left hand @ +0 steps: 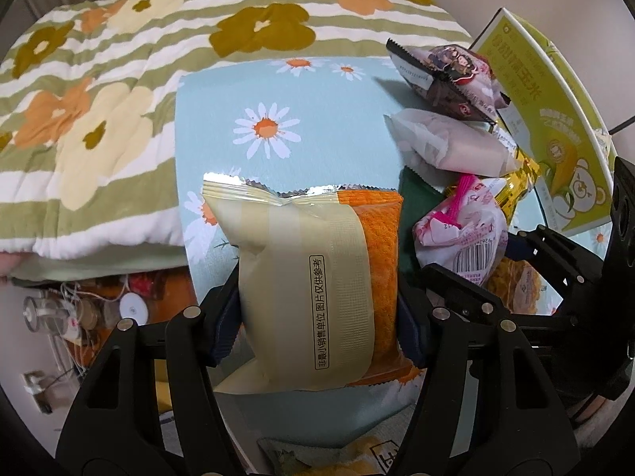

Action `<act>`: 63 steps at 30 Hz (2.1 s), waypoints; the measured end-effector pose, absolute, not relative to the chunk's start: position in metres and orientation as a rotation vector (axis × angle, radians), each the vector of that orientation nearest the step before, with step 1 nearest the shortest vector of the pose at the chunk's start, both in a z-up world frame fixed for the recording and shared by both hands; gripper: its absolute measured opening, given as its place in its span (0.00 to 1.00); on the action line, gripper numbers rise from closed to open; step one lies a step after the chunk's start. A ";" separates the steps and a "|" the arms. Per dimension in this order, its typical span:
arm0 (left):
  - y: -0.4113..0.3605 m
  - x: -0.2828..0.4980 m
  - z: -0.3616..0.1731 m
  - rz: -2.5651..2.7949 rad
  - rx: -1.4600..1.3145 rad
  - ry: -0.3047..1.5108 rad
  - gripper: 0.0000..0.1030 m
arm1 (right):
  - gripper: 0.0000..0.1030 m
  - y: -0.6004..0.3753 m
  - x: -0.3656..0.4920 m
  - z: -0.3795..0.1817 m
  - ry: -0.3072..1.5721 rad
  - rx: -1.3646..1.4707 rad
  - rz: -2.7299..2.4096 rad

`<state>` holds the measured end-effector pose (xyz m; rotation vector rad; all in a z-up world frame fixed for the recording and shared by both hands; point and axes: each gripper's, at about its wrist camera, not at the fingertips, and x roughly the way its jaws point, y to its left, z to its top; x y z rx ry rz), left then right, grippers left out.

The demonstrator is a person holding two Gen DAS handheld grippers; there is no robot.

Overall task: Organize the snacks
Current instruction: 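Grasp the cream-and-orange bag with the left tool while the right tool grasps the pink-and-white packet, then carry both packets over the yellow box and release them inside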

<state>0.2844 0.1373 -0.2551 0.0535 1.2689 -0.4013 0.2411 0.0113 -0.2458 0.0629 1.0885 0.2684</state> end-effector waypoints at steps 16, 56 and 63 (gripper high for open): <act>0.129 0.250 -0.175 -0.411 0.006 1.118 0.60 | 0.46 -0.004 0.202 -0.165 0.931 0.059 0.300; -0.239 0.241 -0.136 -0.435 -0.038 1.029 0.60 | 0.46 -0.361 0.199 -0.067 0.793 0.123 0.270; -0.256 0.232 -0.140 -0.406 0.079 1.011 0.95 | 0.46 -0.370 0.204 -0.077 0.818 0.144 0.277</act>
